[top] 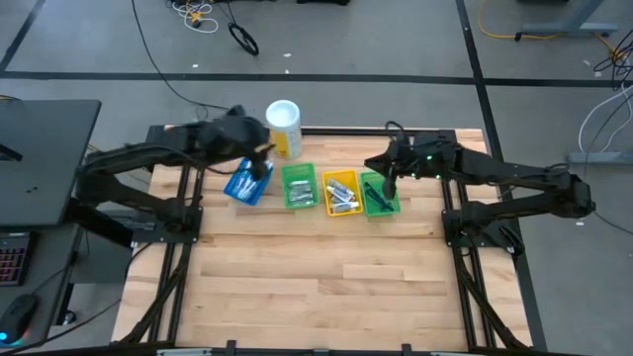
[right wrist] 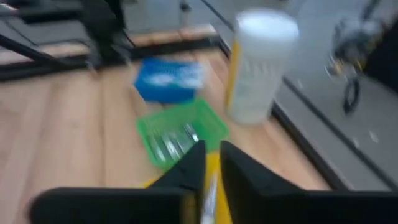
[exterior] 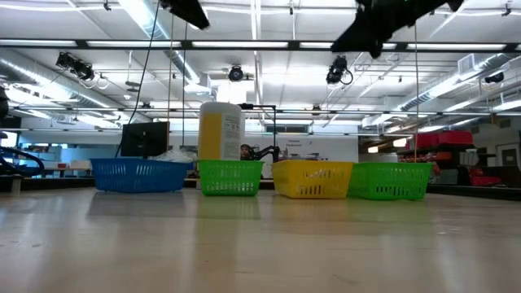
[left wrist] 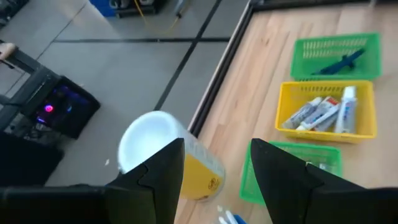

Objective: Pick & Place Travel size toiletries
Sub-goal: Return to Home Position

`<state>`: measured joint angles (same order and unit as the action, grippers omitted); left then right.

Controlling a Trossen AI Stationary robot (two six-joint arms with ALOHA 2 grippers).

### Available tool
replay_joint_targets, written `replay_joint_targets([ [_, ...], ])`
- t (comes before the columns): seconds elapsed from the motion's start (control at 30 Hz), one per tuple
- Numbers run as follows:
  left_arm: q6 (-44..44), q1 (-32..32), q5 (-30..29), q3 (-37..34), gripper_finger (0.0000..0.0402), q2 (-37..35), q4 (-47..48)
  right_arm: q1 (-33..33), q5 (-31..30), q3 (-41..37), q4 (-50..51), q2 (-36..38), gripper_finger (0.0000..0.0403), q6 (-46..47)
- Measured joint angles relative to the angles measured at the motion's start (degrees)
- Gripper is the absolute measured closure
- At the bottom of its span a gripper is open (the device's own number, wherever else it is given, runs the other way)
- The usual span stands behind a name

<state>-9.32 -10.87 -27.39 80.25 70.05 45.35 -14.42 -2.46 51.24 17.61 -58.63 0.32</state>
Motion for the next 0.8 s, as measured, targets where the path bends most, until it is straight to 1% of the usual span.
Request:
replay_joint_targets([
  [0.07,0.75,-0.11,1.38,-0.02,0.0208,-3.82,2.35,-0.01,2.04,0.85,0.22,1.53,0.0387,-2.76],
  [0.1,1.09,-0.11,1.95,-0.63,0.0208,-5.92,3.12,0.07,2.67,1.16,0.15,2.36,0.0394,-4.34],
  [0.2,-0.48,-0.11,4.42,-4.67,0.0208,-13.49,2.9,0.18,4.56,1.29,0.12,5.7,0.0398,-8.25],
  [0.27,-0.75,-0.09,7.16,-8.94,0.0208,-19.17,0.98,0.18,4.55,1.32,0.19,7.74,0.0398,-8.56],
  [0.37,-0.98,-0.09,10.21,-17.37,0.0208,-28.02,-6.57,0.16,4.95,1.32,0.74,10.37,0.0399,-8.94],
  [0.43,-1.62,-0.09,11.83,-23.83,0.0208,-33.94,-13.37,0.14,6.74,1.05,2.12,11.97,0.0399,-10.94],
  [0.5,-2.55,-0.11,15.23,-30.12,0.0208,-40.06,-19.11,0.14,9.96,-0.39,2.09,13.61,0.0399,-13.44],
  [0.6,-2.84,-0.09,21.55,-39.0,0.0208,-48.34,-26.26,0.18,13.02,-4.49,-0.55,15.98,0.0399,-14.05],
  [0.7,-2.02,-0.09,27.04,-46.71,0.0208,-55.76,-31.15,0.14,13.14,-9.58,-5.04,18.71,0.04,-13.5],
  [0.8,-1.85,-0.09,30.37,-53.08,0.0208,-62.56,-34.57,0.1,13.14,-14.81,-8.5,22.05,0.04,-13.88],
])
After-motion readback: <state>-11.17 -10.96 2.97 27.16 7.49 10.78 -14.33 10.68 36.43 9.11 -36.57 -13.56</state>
